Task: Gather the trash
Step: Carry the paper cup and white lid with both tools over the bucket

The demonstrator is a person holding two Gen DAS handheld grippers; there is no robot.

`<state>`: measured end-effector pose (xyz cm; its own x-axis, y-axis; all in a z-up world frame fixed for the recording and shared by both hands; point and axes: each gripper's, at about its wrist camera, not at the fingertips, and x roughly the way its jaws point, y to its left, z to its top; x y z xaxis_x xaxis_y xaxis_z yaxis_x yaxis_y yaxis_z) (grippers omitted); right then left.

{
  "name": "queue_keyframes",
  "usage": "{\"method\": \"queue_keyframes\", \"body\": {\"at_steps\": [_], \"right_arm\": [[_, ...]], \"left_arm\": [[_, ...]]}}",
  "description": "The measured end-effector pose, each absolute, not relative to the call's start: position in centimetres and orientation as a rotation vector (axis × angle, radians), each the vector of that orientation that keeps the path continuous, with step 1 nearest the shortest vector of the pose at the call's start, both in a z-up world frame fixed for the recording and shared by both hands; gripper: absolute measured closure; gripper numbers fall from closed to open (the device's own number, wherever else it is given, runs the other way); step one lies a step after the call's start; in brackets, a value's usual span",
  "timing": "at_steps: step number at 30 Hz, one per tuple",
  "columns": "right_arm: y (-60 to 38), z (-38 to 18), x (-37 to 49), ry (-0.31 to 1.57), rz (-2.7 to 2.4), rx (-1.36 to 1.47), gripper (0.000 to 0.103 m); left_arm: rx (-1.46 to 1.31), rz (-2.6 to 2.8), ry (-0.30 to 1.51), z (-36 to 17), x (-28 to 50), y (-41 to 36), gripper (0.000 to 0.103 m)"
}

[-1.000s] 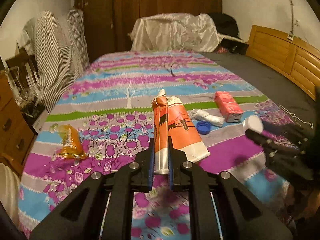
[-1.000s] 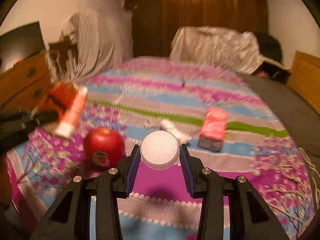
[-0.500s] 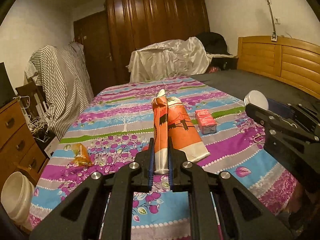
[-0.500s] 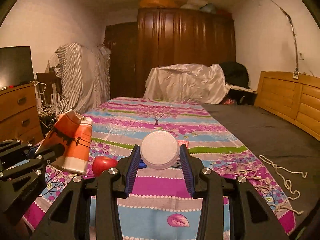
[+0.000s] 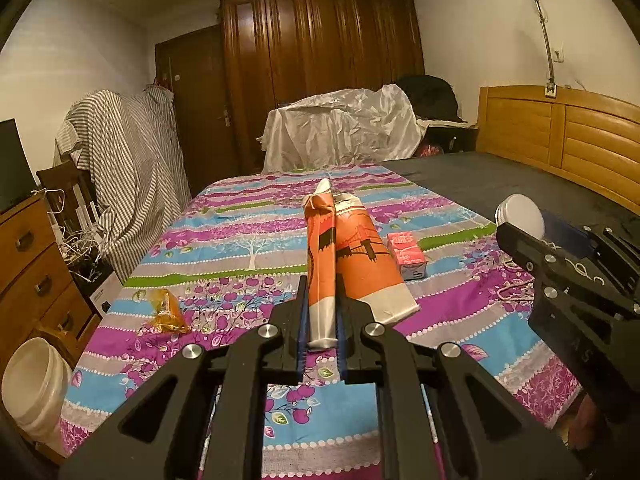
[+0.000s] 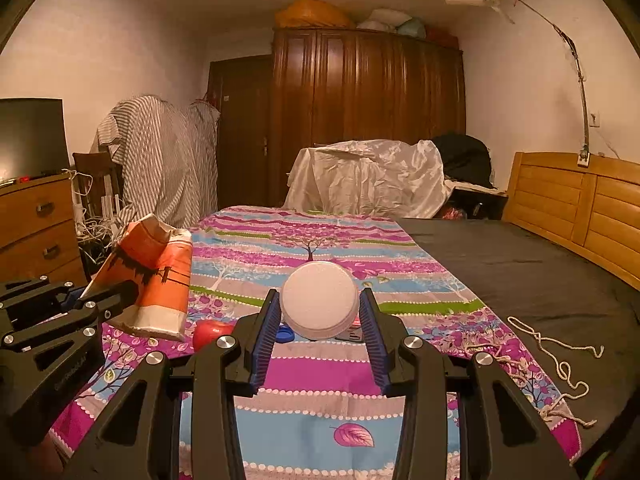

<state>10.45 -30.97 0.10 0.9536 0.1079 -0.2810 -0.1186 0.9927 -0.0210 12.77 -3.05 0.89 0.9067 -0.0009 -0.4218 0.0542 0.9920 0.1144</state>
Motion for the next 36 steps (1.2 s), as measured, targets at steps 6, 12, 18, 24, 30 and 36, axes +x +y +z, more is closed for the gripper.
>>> {"method": "queue_keyframes", "body": {"at_steps": [6,12,18,24,30,36], "right_arm": [[-29.7,1.0,11.0,0.28,0.152,-0.051,0.061],[-25.6,2.6,12.8,0.27,0.243,-0.071,0.061],[-18.5,3.9,14.9,0.269,0.357,-0.093,0.061],[-10.9,5.0,16.1,0.276,0.463,-0.123,0.061],[-2.4,5.7,16.6,0.296,0.575,-0.153,0.061],[6.3,6.3,16.0,0.305,0.688,-0.185,0.061]], "left_arm": [[0.107,0.004,0.431,1.3,12.7,-1.3,0.094],[0.088,0.092,0.424,2.0,12.7,2.7,0.094],[0.07,0.199,0.424,2.8,12.5,8.0,0.094],[0.034,0.311,0.425,3.5,11.7,14.0,0.094],[0.0,0.415,0.425,4.0,10.1,19.9,0.094],[-0.048,0.517,0.434,4.6,8.0,26.0,0.093]]}}
